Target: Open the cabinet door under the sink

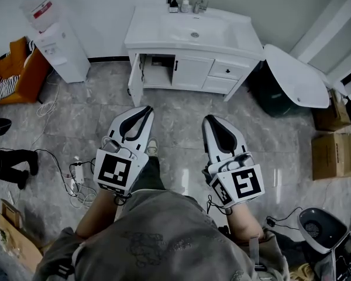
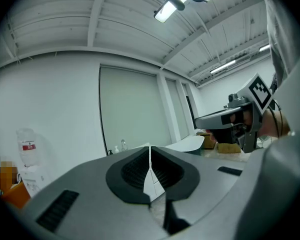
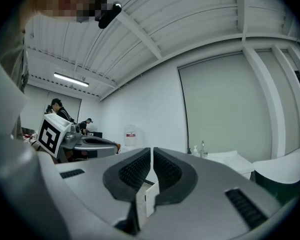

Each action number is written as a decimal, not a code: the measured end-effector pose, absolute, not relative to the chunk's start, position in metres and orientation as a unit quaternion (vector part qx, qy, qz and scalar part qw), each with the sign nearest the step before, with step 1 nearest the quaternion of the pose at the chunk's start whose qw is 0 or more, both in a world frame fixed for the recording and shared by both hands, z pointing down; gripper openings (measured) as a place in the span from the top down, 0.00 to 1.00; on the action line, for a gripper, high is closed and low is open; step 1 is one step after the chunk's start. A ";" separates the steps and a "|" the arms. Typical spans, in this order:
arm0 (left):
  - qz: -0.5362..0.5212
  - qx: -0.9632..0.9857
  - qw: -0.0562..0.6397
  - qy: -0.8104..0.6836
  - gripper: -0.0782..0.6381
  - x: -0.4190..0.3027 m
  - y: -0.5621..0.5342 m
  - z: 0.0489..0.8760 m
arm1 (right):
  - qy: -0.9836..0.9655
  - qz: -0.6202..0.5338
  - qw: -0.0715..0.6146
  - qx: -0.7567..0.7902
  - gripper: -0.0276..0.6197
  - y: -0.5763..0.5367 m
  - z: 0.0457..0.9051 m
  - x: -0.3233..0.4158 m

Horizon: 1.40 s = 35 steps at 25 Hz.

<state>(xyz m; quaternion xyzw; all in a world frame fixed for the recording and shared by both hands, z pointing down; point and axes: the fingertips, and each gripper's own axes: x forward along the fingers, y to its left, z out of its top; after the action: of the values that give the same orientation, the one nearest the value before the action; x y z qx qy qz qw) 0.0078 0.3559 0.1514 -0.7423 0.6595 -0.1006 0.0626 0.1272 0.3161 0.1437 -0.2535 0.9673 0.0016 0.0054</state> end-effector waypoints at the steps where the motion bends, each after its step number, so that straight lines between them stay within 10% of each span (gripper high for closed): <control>1: -0.102 -0.743 0.061 0.659 0.85 0.003 0.349 0.152 | 0.967 -0.001 0.004 -0.255 0.90 0.309 0.145 0.122; 35: -0.117 -0.791 -0.038 0.599 0.85 -0.240 0.015 0.214 | 0.949 -0.062 -0.120 -0.284 0.90 -0.005 0.218 -0.130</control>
<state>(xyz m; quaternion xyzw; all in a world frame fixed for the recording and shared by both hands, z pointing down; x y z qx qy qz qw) -0.2395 0.0153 0.2138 -0.7912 0.5992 -0.1168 -0.0382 -0.1298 -0.0047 0.2184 -0.2842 0.9492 -0.0622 -0.1201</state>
